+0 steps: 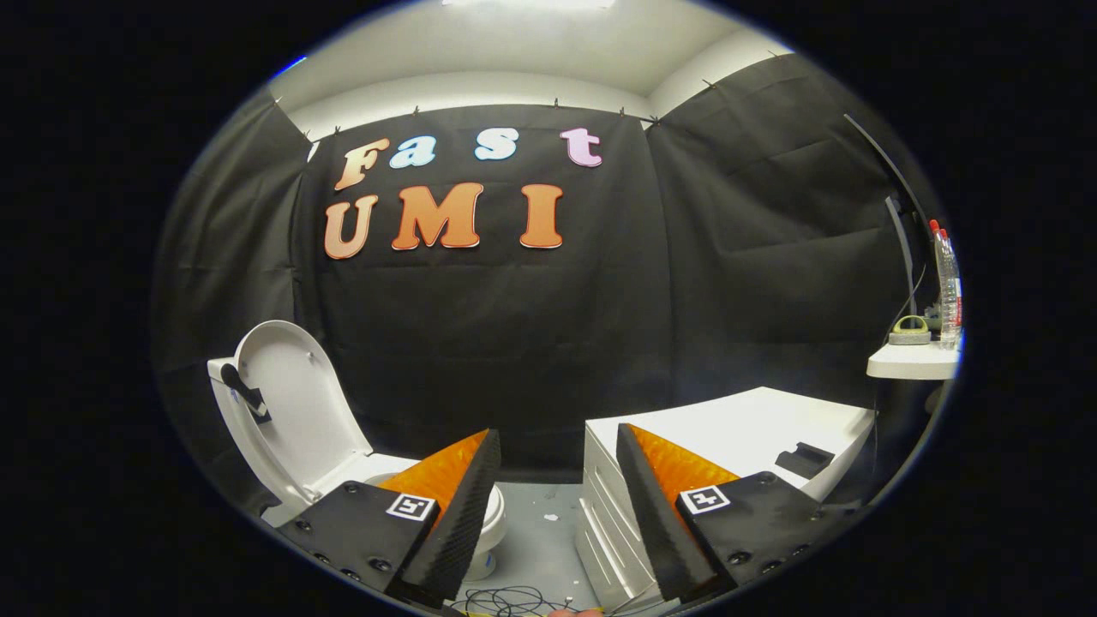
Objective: Open the toilet lid.
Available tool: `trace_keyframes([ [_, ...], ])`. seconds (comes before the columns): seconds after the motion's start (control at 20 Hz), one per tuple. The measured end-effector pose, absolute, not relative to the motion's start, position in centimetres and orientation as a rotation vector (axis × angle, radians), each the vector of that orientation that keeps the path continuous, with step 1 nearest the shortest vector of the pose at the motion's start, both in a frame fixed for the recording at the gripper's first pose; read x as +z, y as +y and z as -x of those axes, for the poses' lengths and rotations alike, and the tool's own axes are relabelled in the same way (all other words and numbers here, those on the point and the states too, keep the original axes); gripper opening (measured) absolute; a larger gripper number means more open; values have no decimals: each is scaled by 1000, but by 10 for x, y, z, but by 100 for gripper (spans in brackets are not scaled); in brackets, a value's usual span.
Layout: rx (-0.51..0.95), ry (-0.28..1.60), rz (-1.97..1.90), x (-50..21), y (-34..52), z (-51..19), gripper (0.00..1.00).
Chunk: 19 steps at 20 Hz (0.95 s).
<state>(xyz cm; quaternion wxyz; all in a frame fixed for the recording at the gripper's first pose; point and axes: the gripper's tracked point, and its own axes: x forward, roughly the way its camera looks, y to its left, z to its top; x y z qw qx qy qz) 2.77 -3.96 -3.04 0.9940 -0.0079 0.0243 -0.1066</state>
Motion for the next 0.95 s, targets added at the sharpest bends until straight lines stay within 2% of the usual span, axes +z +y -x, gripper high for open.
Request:
trace_keyframes([
  [0.95, -213, 43, 24, -26, -39, -27, 88],
])
